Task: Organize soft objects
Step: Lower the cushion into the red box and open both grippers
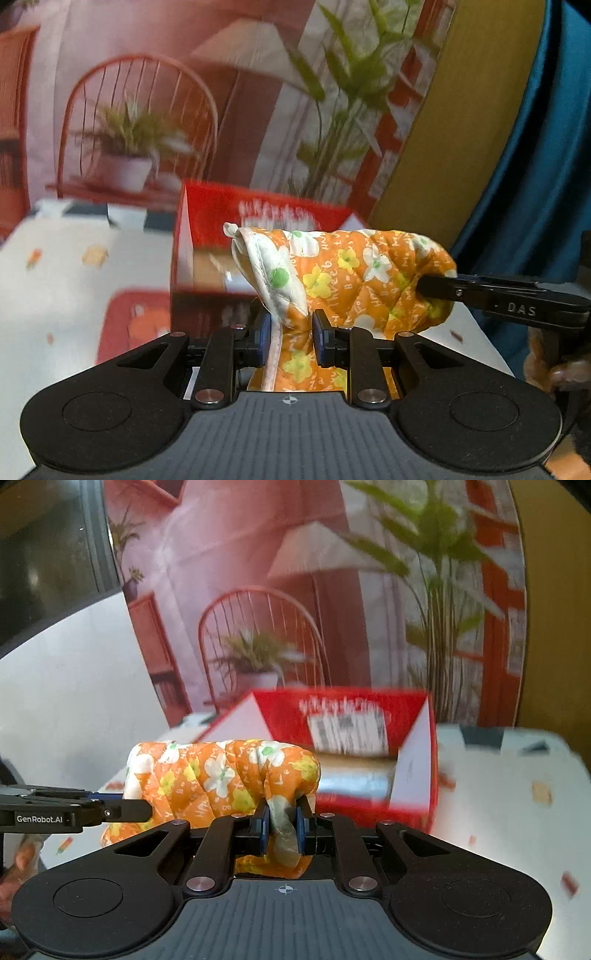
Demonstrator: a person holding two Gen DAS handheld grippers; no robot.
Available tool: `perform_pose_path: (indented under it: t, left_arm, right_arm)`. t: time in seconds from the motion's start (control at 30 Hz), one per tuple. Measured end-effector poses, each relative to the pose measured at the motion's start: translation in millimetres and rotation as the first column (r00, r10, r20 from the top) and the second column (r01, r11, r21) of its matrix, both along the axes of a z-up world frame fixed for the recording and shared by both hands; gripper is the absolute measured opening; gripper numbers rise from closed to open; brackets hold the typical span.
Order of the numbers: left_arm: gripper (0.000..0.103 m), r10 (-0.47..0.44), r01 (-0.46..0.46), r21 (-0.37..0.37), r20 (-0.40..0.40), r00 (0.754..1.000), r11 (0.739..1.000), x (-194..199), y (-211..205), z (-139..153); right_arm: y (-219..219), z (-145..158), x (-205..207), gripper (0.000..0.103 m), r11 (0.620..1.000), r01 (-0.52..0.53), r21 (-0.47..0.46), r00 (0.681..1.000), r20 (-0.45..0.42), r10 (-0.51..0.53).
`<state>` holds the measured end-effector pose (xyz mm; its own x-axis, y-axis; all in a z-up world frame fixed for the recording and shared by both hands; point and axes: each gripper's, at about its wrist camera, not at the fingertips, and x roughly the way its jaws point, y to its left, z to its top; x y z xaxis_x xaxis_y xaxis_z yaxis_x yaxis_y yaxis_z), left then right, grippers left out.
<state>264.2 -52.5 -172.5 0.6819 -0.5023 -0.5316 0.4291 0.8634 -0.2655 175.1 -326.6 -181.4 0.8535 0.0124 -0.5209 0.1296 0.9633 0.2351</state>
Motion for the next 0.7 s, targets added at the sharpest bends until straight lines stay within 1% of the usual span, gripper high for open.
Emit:
perform_pose_path:
  t: [0.07,0.13,0.17,0.3,0.37,0.43,0.6,0.7]
  left_arm:
    - [0.025,0.030,-0.031,0.018,0.041,0.999,0.999,11,-5,8]
    - [0.025,0.047,-0.049,0.025,0.070,0.996,0.999,23,-10,17]
    - [0.025,0.051,-0.054,0.030,0.084,0.995,0.998,28,-13,20]
    - [0.025,0.079,-0.094,0.076,0.170,0.982,0.993,48,-29,31]
    - [0.025,0.091,-0.109,0.089,0.191,0.977,0.990,60,-36,32]
    - [0.025,0.088,-0.109,0.103,0.189,0.978,0.989,72,-42,29]
    - [0.025,0.059,-0.096,0.189,0.192,0.980,0.977,92,-60,11]
    - [0.025,0.042,-0.083,0.230,0.177,0.983,0.970,102,-68,0]
  right_arm:
    - [0,14,10,0.013,0.997,-0.015,-0.074,0.999,0.029,0.017]
    - [1,26,23,0.013,0.986,-0.033,-0.165,0.997,0.059,0.043]
    - [1,30,29,0.013,0.980,-0.034,-0.195,0.997,0.066,0.048]
    - [1,40,55,0.012,0.951,0.001,-0.308,0.993,0.111,0.035]
    - [-3,39,65,0.012,0.944,0.024,-0.330,0.988,0.149,0.027]
    - [-9,34,74,0.012,0.942,0.045,-0.334,0.985,0.169,0.013]
    - [-22,7,94,0.012,0.934,0.084,-0.346,0.983,0.180,-0.022]
    - [-29,-11,104,0.012,0.933,0.095,-0.346,0.985,0.169,-0.038]
